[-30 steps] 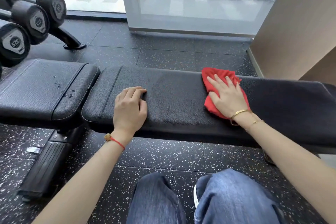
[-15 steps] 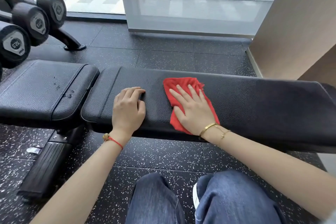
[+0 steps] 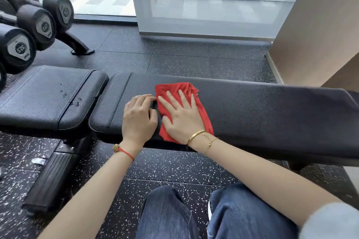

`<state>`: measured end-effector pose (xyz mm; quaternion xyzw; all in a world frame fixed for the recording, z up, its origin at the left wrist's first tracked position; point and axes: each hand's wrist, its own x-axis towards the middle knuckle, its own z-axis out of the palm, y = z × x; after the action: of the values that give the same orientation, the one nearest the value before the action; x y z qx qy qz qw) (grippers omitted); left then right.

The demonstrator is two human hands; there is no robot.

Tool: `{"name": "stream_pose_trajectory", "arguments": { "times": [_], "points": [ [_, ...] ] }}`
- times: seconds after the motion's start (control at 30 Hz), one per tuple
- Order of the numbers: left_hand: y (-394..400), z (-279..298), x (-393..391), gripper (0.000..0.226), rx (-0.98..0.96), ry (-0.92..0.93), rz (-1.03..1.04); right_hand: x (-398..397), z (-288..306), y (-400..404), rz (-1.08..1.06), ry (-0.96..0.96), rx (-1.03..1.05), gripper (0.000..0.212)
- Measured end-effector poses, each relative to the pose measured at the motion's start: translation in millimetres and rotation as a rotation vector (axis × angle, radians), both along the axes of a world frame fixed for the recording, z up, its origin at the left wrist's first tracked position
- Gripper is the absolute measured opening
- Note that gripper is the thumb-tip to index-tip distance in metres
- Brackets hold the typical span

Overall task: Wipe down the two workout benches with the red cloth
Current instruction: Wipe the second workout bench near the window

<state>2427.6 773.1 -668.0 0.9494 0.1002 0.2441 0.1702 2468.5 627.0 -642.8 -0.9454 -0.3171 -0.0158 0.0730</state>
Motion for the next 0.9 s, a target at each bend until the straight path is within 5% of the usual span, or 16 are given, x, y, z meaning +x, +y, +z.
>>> {"name": "stream_pose_trajectory", "arguments": {
  "times": [0.17, 0.47, 0.73, 0.9],
  "points": [
    [1, 0, 0, 0.037, 0.001, -0.011, -0.016, 11, 1, -66, 0.086, -0.006, 0.025, 0.059],
    [0, 0, 0, 0.036, -0.001, -0.004, -0.006, 108, 6, -55, -0.354, 0.078, 0.000, 0.058],
    [0, 2, -2, 0.035, 0.006, 0.007, -0.015, 41, 4, -43, 0.142, 0.022, -0.028, 0.059],
    [0, 1, -2, 0.038, 0.004, 0.013, -0.012, 44, 2, -128, 0.014, 0.013, 0.019, 0.058]
  ]
}}
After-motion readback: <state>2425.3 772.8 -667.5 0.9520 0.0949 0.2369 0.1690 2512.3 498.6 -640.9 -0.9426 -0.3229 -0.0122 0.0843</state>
